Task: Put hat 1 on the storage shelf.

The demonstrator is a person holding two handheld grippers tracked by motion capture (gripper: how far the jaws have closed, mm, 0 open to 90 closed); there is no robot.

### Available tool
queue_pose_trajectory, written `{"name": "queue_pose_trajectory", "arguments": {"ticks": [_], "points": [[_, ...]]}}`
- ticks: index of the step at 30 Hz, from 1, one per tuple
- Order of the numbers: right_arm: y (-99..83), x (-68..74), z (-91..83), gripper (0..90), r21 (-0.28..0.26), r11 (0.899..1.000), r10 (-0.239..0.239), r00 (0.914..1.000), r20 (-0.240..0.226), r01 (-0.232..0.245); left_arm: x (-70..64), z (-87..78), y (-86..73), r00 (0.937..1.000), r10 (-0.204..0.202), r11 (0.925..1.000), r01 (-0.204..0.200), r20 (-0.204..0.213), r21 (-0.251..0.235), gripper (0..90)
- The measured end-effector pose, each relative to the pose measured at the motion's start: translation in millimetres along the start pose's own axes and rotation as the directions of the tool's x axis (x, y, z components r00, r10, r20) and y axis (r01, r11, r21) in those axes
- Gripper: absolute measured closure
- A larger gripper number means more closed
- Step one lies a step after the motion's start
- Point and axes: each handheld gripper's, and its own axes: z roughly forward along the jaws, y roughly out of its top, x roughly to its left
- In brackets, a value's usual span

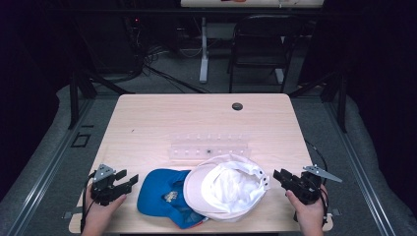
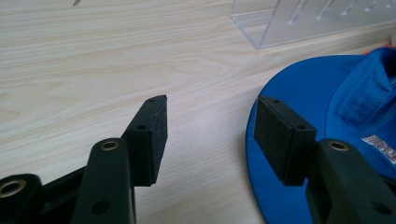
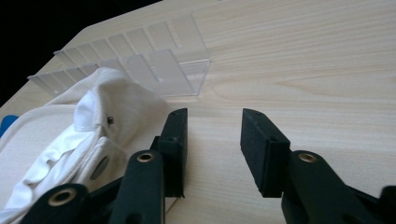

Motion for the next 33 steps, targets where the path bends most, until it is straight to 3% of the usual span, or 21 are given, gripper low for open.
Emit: {"name": "queue_pose_trajectory", "arguments": {"ticks": [1,2,3,5,8,12,16,21,24,27,28,33], "points": [[0.4,1.5,0.3,52.2,0.017,1.000,0.011,0.9999,0.010,-0.011,-0.3,-0.2,0.1,1.0000,0.001,1.0000,-0.001,-0.001,-0.002,45.0],[0.4,1.5,0.3,52.2,0.017,1.000,0.011,0.9999,0.010,-0.011,-0.5,-0.3,0.1,1.0000,0.002,1.0000,-0.002,-0.003,-0.003,45.0],[1.8,1.3,-0.1,43.0,0.033,0.998,0.044,0.9990,0.004,-0.044,-0.7,-0.6,0.1,1.0000,0.004,1.0000,-0.004,-0.005,-0.002,44.9],[3.0,0.8,-1.3,39.7,0.048,0.997,0.053,0.9986,0.010,-0.053,-0.8,-1.3,0.6,0.9999,0.008,1.0000,-0.008,-0.008,-0.004,44.9],[6.4,2.7,-0.5,26.0,0.057,0.994,0.095,0.9951,-0.029,-0.093,-0.8,-2.2,0.6,0.9999,0.010,0.9999,-0.010,-0.010,-0.005,44.9],[9.6,4.1,-0.3,25.6,0.096,0.993,0.079,0.9960,-0.041,-0.075,-1.1,-2.5,0.3,0.9999,0.009,0.9999,-0.009,-0.007,-0.005,45.0],[14.7,7.8,-1.5,25.6,0.108,0.993,0.049,0.9986,-0.020,-0.047,-2.5,-3.0,0.3,0.9999,0.014,0.9999,-0.014,0.000,0.001,45.0],[22.8,13.3,-6.0,39.2,0.154,0.988,-0.021,0.9995,0.024,0.017,-4.0,-3.1,0.6,0.9998,0.019,0.9998,-0.019,0.009,0.001,45.1],[28.3,16.9,-8.2,46.6,0.203,0.978,-0.042,0.9985,0.034,0.034,-4.8,-3.6,0.8,0.9997,0.019,0.9998,-0.019,0.014,0.000,46.0],[35.4,23.2,-8.6,46.5,0.275,0.961,-0.031,0.9992,0.025,0.023,-6.0,-3.8,0.8,0.9996,0.025,0.9997,-0.025,0.014,0.000,46.1],[35.4,23.2,-8.6,46.5,0.275,0.961,-0.031,0.9992,0.025,0.023,-6.3,-3.5,0.7,0.9996,0.025,0.9997,-0.025,0.016,-0.002,46.1],[44.2,31.6,-8.9,44.4,0.337,0.941,-0.056,0.9976,0.039,0.040,-7.2,-2.6,0.2,0.9995,0.026,0.9997,-0.026,0.018,0.002,46.0]]}}
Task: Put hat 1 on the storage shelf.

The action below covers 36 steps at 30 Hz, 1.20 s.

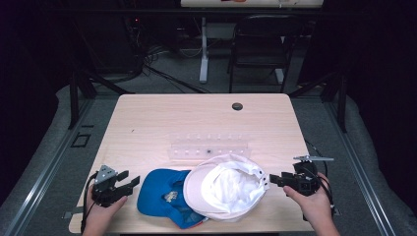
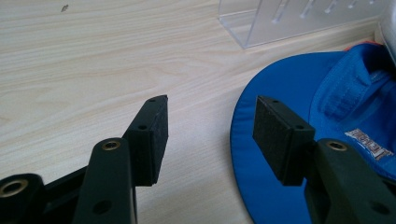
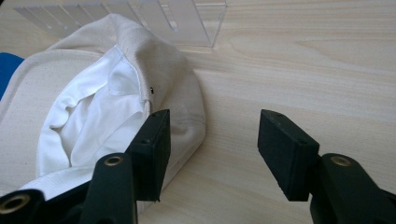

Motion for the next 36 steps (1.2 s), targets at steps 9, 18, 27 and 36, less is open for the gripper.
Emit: {"name": "queue_pose_trajectory", "arguments": {"ticks": [9,18,27,36], "points": [[15.8,8.0,-9.0,45.0,0.064,0.998,0.004,1.0000,0.005,-0.004,0.3,0.8,-0.4,1.0000,-0.002,1.0000,0.002,-0.004,0.007,45.9],[26.2,16.7,-13.3,44.9,0.100,0.995,0.004,0.9998,-0.018,-0.003,0.7,1.4,-0.8,1.0000,-0.002,0.9999,0.002,-0.004,0.011,45.9],[33.0,21.6,-12.0,44.8,0.137,0.990,0.020,0.9991,-0.038,-0.015,0.5,2.0,-0.9,1.0000,-0.003,0.9999,0.003,-0.003,0.011,45.9],[36.5,27.4,-0.8,49.3,0.263,0.961,0.091,0.9957,-0.016,-0.084,0.2,2.6,-0.8,1.0000,0.000,0.9998,0.000,0.000,0.018,45.9]]}}
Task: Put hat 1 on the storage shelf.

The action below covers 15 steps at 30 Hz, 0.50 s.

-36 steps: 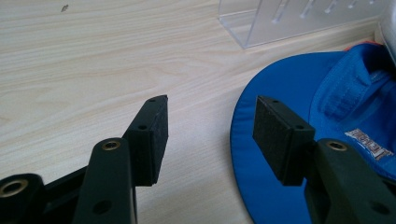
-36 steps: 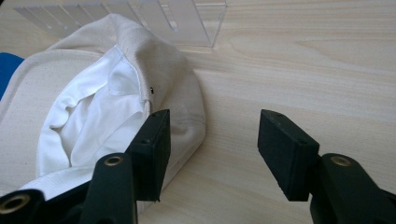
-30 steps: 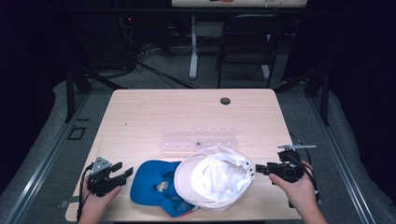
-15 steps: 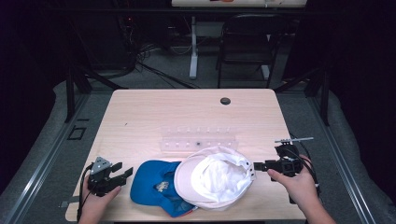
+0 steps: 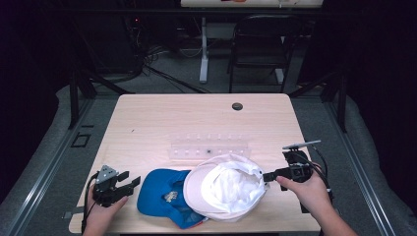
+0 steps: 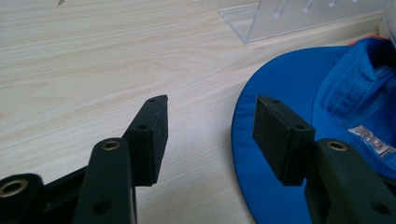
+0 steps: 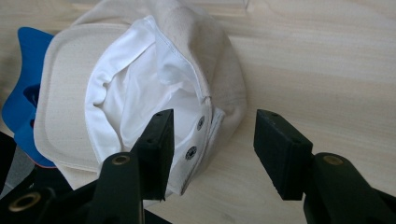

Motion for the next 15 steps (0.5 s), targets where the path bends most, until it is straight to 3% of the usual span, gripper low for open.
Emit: {"name": "queue_pose_trajectory", "arguments": {"ticks": [5,10,11,14,15], "points": [[4.6,0.8,8.3,52.2,0.077,0.997,0.031,0.9995,-0.005,-0.030,0.0,0.1,0.0,1.0000,0.002,1.0000,-0.002,0.001,0.003,46.0],[8.3,5.4,15.1,54.7,0.112,0.993,0.029,0.9995,0.007,-0.030,0.4,0.5,0.0,1.0000,0.001,1.0000,-0.001,0.001,0.002,45.9],[8.2,7.7,17.3,55.6,0.105,0.993,0.046,0.9989,0.014,-0.047,0.4,0.6,-0.1,1.0000,0.001,1.0000,-0.001,0.000,0.002,45.9],[11.0,8.9,20.9,57.7,0.154,0.988,0.025,0.9995,0.020,-0.028,0.2,0.6,0.0,1.0000,0.003,1.0000,-0.003,0.001,0.004,45.9],[10.2,10.5,24.0,59.5,0.134,0.989,0.051,0.9982,0.030,-0.055,0.2,0.5,0.0,1.0000,0.003,1.0000,-0.003,0.001,0.004,45.9]]}}
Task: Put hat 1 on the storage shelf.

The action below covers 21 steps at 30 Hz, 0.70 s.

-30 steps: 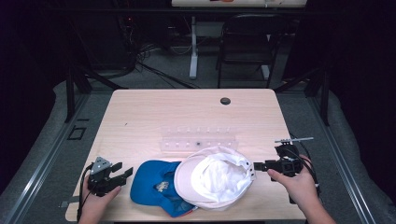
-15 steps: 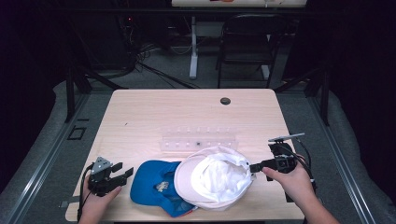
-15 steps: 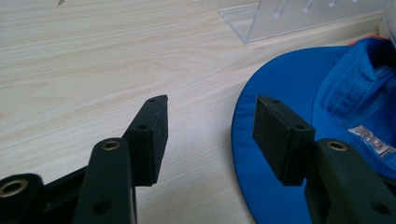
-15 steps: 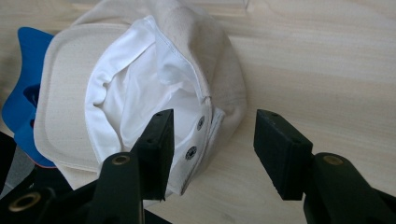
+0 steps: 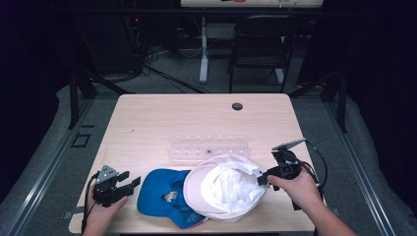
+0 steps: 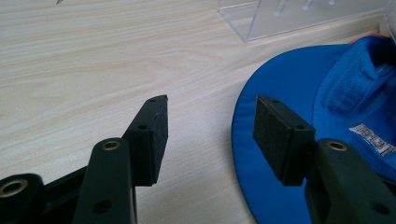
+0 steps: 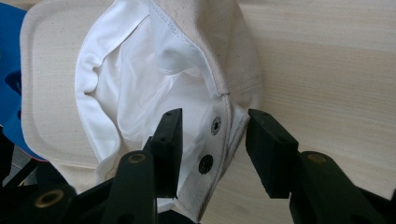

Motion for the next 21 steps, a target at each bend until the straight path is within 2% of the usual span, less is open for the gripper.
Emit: {"name": "queue_pose_trajectory", "arguments": {"ticks": [1,2,3,4,6,10,16,20,21], "points": [[1.3,-0.6,0.5,60.5,0.021,1.000,-0.009,0.9999,0.004,0.009,-0.1,0.0,0.0,1.0000,0.000,1.0000,0.000,0.000,0.000,46.0],[1.4,0.2,2.9,62.1,0.011,1.000,0.011,0.9999,0.001,-0.011,0.0,0.0,0.0,1.0000,0.001,1.0000,-0.001,0.000,0.000,46.0],[2.8,-0.9,2.9,64.3,0.035,0.999,-0.002,1.0000,0.002,0.001,0.1,0.1,0.0,1.0000,0.000,1.0000,0.000,0.000,0.000,45.9],[2.8,-0.1,4.7,66.6,0.021,1.000,0.015,0.9999,0.003,-0.015,0.2,0.2,-0.1,1.0000,0.001,1.0000,-0.001,0.000,0.001,45.9],[4.7,-0.5,4.5,70.7,0.044,0.999,0.007,0.9999,0.011,-0.007,0.4,0.3,-0.1,1.0000,0.001,1.0000,-0.001,0.000,0.001,45.9],[7.4,2.0,3.7,75.8,0.056,0.998,0.010,0.9998,0.019,-0.011,0.5,0.6,0.0,1.0000,-0.001,1.0000,0.001,-0.001,0.002,45.9],[8.5,14.5,5.2,80.2,0.079,0.996,-0.040,0.9974,0.060,0.035,0.5,0.9,0.0,1.0000,0.000,1.0000,0.000,0.000,0.003,45.9],[11.5,18.8,6.5,80.9,0.124,0.990,-0.079,0.9940,0.076,0.069,0.5,0.9,-0.1,1.0000,0.000,1.0000,0.000,0.000,0.004,45.9],[12.0,19.8,7.1,81.0,0.121,0.991,-0.069,0.9952,0.070,0.060,0.6,0.8,-0.1,1.0000,0.001,1.0000,-0.001,0.001,0.004,45.9]]}}
